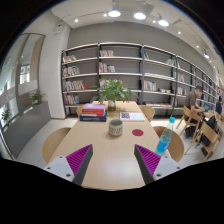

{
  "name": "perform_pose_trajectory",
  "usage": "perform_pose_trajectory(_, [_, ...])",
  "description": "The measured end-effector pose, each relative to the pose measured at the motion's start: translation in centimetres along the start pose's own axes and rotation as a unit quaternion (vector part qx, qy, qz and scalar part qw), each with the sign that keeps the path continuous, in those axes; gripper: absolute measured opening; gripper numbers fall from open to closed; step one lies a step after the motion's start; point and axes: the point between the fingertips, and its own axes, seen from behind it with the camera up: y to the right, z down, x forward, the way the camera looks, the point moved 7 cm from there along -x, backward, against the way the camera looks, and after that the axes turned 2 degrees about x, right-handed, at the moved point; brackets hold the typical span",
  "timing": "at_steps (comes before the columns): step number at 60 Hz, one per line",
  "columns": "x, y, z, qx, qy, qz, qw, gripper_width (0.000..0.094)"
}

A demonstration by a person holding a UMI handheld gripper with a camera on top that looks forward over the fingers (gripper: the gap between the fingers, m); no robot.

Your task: Pour water

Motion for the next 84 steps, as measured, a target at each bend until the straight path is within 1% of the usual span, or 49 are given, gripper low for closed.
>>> perform_pose_trajectory(4, [0.2,1.0,0.3,0.001,0.002,0.005,1.000,0.0860])
perform_pose_trajectory(12, [1.8,6.4,2.8,0.011,-0.003,0.024,1.000,0.0859])
perform_pose_trajectory(14, [1.8,7.5,2.7,0.013,-0.007,0.031,0.999,0.0860])
perform_pose_trajectory(21, [3.6,14.0,5.1,0.008,-0.015,0.054,0.998,0.0860])
perform_pose_trajectory(22, [3.0,13.6,4.4,0.007,-0.019,0.061,0.998,0.0861])
perform_pose_trajectory(23, [4.3,15.1,5.4,0.005,-0.017,0.064,0.998,0.0862])
perform_pose_trajectory(25, [4.9,16.9,5.7,0.003,-0.020,0.071,0.997,0.0861])
perform_pose_trajectory(33, [7.8,22.8,5.6,0.008,-0.010,0.091,0.996,0.0862])
perform_pose_trajectory(42, [13.7,26.6,4.8,0.009,0.007,0.081,0.997,0.0850])
perform_pose_trajectory(53, [20.5,28.7,4.1,0.005,0.033,0.056,0.998,0.0854])
perform_pose_trajectory(56, [21.8,28.6,3.8,0.005,0.042,0.054,0.998,0.0841])
perform_pose_trajectory(58, [22.6,28.8,3.9,0.006,0.050,0.051,0.997,0.0814])
perform_pose_trajectory(60, [23.3,28.8,3.9,0.007,0.057,0.047,0.997,0.0765])
perform_pose_trajectory(65, [24.4,28.8,3.9,0.011,0.081,0.040,0.996,0.0567])
perform_pose_trajectory(69, [24.5,28.9,3.6,0.007,0.096,0.042,0.994,0.0533])
perform_pose_trajectory(75, [24.9,28.5,3.6,-0.001,0.109,0.052,0.993,0.0439])
perform_pose_trajectory(76, [24.9,28.6,3.7,-0.002,0.110,0.056,0.992,0.0433])
perform_pose_trajectory(77, [25.0,28.4,3.6,-0.004,0.110,0.058,0.992,0.0398])
perform_pose_trajectory(81, [25.4,28.1,3.4,-0.016,0.104,0.065,0.992,0.0354])
perform_pose_trajectory(84, [25.6,27.7,3.2,-0.028,0.096,0.070,0.992,0.0352])
